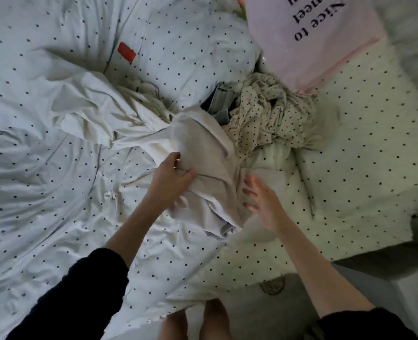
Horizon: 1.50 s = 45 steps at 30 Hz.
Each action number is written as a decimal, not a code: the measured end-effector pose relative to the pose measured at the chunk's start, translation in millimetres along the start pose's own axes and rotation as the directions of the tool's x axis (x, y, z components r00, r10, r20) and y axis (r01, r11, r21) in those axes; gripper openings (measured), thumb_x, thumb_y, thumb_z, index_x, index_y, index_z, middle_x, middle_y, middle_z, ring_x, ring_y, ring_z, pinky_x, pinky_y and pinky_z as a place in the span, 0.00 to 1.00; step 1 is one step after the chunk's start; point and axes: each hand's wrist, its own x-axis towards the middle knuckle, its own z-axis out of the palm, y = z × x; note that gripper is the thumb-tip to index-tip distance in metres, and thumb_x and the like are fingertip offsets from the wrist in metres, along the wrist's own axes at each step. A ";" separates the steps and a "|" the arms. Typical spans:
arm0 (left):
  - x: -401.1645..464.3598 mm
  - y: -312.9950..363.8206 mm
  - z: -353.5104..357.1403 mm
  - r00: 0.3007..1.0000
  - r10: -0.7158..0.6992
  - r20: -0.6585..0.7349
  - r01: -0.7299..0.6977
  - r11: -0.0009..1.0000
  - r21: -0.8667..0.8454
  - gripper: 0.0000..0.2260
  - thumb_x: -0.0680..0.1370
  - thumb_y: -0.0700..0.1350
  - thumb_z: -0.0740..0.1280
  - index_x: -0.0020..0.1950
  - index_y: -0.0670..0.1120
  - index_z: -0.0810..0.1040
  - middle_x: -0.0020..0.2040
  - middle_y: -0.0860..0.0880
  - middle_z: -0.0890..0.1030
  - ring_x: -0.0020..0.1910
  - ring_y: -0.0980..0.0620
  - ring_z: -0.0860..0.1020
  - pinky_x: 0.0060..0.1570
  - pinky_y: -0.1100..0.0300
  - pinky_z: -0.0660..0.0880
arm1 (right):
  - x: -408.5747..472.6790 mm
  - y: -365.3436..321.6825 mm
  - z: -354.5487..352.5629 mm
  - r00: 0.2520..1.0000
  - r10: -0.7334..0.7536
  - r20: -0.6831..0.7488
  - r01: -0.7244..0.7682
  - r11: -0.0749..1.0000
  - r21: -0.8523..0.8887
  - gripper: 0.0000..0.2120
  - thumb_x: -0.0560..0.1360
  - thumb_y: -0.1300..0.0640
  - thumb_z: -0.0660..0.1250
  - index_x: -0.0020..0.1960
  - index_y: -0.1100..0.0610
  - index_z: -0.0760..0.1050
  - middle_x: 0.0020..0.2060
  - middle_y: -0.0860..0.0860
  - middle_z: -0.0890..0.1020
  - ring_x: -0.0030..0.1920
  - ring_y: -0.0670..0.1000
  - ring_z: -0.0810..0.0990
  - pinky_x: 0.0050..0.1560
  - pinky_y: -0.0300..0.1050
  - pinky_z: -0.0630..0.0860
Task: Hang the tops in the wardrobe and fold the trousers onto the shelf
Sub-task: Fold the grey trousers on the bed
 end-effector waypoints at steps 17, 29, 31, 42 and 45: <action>-13.6 -45.7 134.1 0.817 0.225 0.531 -0.536 0.636 0.555 0.34 0.76 0.57 0.63 0.76 0.59 0.48 0.78 0.49 0.46 0.76 0.44 0.45 0.69 0.35 0.54 | 13.0 57.3 -102.5 0.970 -0.101 -0.222 0.074 0.989 -0.125 0.18 0.78 0.57 0.63 0.67 0.54 0.67 0.55 0.49 0.76 0.54 0.49 0.76 0.51 0.43 0.74; -30.0 -75.1 142.8 0.791 0.271 0.549 -0.567 0.664 0.488 0.31 0.75 0.64 0.30 0.76 0.58 0.50 0.76 0.56 0.36 0.74 0.50 0.32 0.69 0.40 0.34 | -4.7 97.7 -81.6 0.751 -0.634 -0.184 0.097 0.381 -0.919 0.35 0.74 0.38 0.56 0.76 0.51 0.54 0.75 0.58 0.57 0.75 0.59 0.55 0.70 0.65 0.55; -22.6 -82.8 142.5 0.842 0.261 0.471 -0.504 0.690 0.519 0.28 0.77 0.63 0.34 0.76 0.59 0.42 0.75 0.55 0.32 0.74 0.52 0.31 0.69 0.43 0.32 | 14.7 97.9 -73.8 0.790 -0.612 -0.045 0.111 0.215 -0.970 0.37 0.72 0.33 0.55 0.75 0.49 0.55 0.75 0.58 0.56 0.75 0.61 0.54 0.67 0.70 0.55; 34.5 -114.8 147.6 0.748 0.356 0.560 -0.663 0.397 0.634 0.50 0.63 0.77 0.53 0.75 0.58 0.34 0.76 0.46 0.33 0.75 0.43 0.36 0.69 0.34 0.39 | 89.2 129.9 -92.3 0.966 -0.217 0.140 0.181 0.180 -0.967 0.56 0.59 0.21 0.53 0.69 0.43 0.22 0.71 0.53 0.26 0.74 0.59 0.32 0.68 0.74 0.50; 49.2 -117.9 158.8 0.742 0.296 0.601 -0.670 0.300 0.679 0.56 0.56 0.77 0.57 0.77 0.52 0.46 0.77 0.37 0.45 0.75 0.35 0.48 0.66 0.29 0.50 | 97.4 127.5 -98.8 0.968 -0.133 0.211 0.230 0.147 -0.962 0.61 0.60 0.25 0.63 0.68 0.46 0.21 0.72 0.55 0.26 0.74 0.59 0.31 0.69 0.72 0.49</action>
